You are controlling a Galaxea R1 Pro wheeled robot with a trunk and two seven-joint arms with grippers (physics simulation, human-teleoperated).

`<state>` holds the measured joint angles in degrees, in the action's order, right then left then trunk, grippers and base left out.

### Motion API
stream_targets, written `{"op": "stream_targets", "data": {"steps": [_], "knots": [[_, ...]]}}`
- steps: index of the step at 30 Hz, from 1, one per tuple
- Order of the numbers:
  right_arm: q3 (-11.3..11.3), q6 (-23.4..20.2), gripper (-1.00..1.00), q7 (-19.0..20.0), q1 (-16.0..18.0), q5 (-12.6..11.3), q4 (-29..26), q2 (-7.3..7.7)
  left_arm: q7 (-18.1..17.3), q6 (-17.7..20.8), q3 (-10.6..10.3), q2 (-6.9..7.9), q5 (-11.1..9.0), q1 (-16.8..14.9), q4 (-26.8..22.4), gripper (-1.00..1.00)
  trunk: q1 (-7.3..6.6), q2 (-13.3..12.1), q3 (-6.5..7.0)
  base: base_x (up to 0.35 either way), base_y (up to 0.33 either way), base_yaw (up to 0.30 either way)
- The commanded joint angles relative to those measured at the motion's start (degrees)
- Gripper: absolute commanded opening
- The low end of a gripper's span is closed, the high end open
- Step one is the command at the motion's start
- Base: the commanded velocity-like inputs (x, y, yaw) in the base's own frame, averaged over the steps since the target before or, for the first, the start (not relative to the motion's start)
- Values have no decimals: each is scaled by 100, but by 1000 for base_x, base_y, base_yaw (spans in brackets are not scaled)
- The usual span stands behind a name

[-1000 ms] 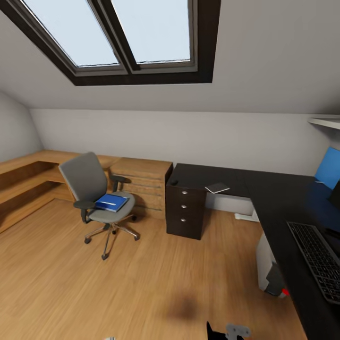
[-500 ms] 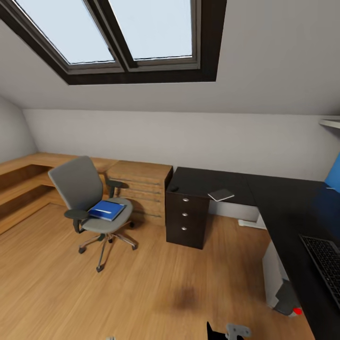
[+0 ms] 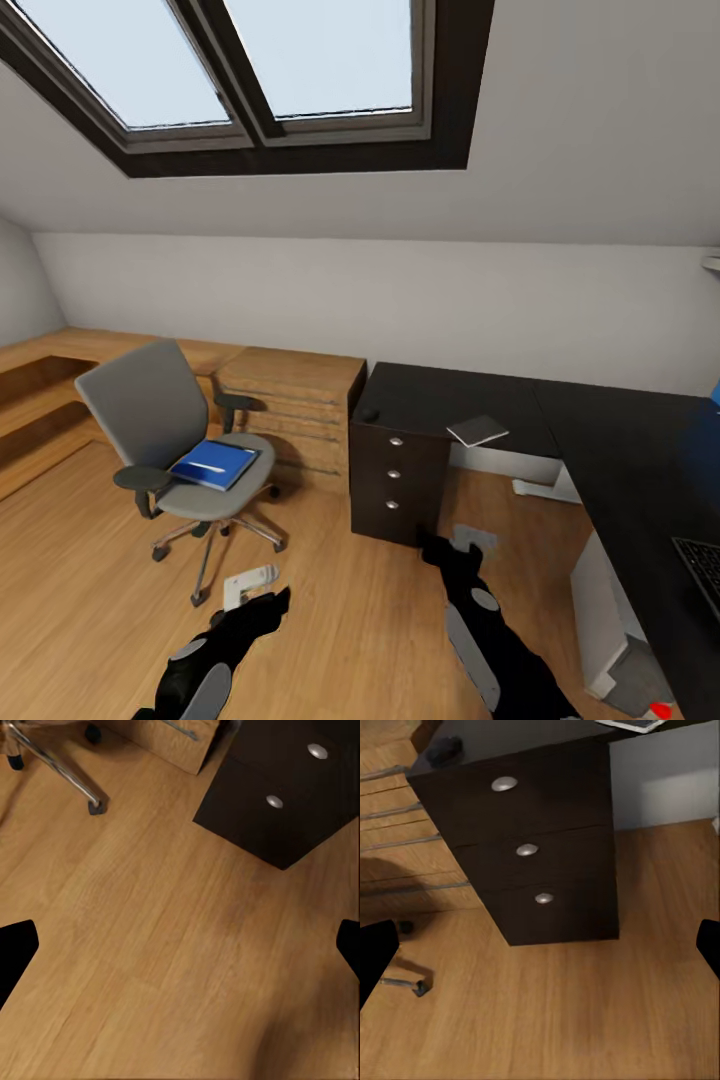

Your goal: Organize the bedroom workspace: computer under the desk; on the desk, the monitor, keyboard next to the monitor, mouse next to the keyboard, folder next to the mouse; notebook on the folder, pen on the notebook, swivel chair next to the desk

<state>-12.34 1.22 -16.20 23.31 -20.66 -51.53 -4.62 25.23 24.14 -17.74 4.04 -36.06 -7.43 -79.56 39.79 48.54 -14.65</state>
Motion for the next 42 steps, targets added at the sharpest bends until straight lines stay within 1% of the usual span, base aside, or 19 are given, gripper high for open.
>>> {"op": "stream_targets", "data": {"steps": [1,2,3,4,5,6,8,11,14,16,20,24,29,30,31,34,39,42], "knots": [[-18,-289,100,-65,16,-41,-186,6,62,62,1,7,-59,-7,-143,100,5,5,-9,329,0,0],[-17,-824,100,-98,59,-7,-462,12,68,204,40,8,-59,-7,-367,100,5,5,-9,329,0,0],[-14,-1077,100,-109,87,4,-561,12,70,289,65,7,-60,-7,-462,100,5,5,-9,329,0,0],[-1,-1756,100,-119,162,10,-745,16,74,544,155,4,-71,-5,-647,100,5,5,-9,329,0,0],[3,-1942,100,-119,179,12,-781,17,75,609,185,3,-74,-5,-686,100,5,5,-9,329,0,0],[2,-2233,100,-124,202,18,-820,16,76,704,225,-3,-72,-6,-742,100,5,5,-9,329,0,0],[0,-2569,100,-138,230,28,-825,20,92,809,238,2,-63,-5,-809,100,5,5,-9,329,0,0],[10,-2637,100,-148,238,30,-853,34,133,840,242,30,-61,-4,-802,100,5,5,-9,329,0,0],[16,-2662,100,-152,238,28,-923,42,183,850,261,59,-52,-4,-677,100,5,5,-9,329,0,0],[26,-2669,100,-154,236,27,-966,53,216,850,283,74,-26,-4,-497,100,5,5,-9,329,0,0],[23,-2632,100,-167,231,39,-984,56,225,842,277,78,-16,-4,-473,100,5,5,-9,329,0,25],[20,-2441,100,-167,225,55,-984,57,236,839,252,70,-17,-4,-470,100,5,5,-9,329,0,212],[12,-2428,100,-158,220,61,-963,57,256,838,232,44,-30,-4,-432,100,5,5,-9,329,0,270],[9,-2427,100,-157,219,61,-957,57,265,838,204,35,-32,-4,-382,100,5,5,-9,329,0,275],[6,-2425,100,-153,219,62,-955,57,276,838,130,27,-26,-4,-309,100,5,5,-9,329,26,276],[4,-2425,100,-150,220,62,-951,57,291,838,31,27,-18,-4,-253,100,5,5,-9,329,54,277],[3,-2424,100,-147,218,62,-941,57,286,838,-15,23,-15,-4,-231,100,5,5,-9,328,85,269],[3,-2430,100,-140,219,62,-938,57,282,838,-34,19,-15,-4,-221,100,5,5,-9,329,93,91]]}}
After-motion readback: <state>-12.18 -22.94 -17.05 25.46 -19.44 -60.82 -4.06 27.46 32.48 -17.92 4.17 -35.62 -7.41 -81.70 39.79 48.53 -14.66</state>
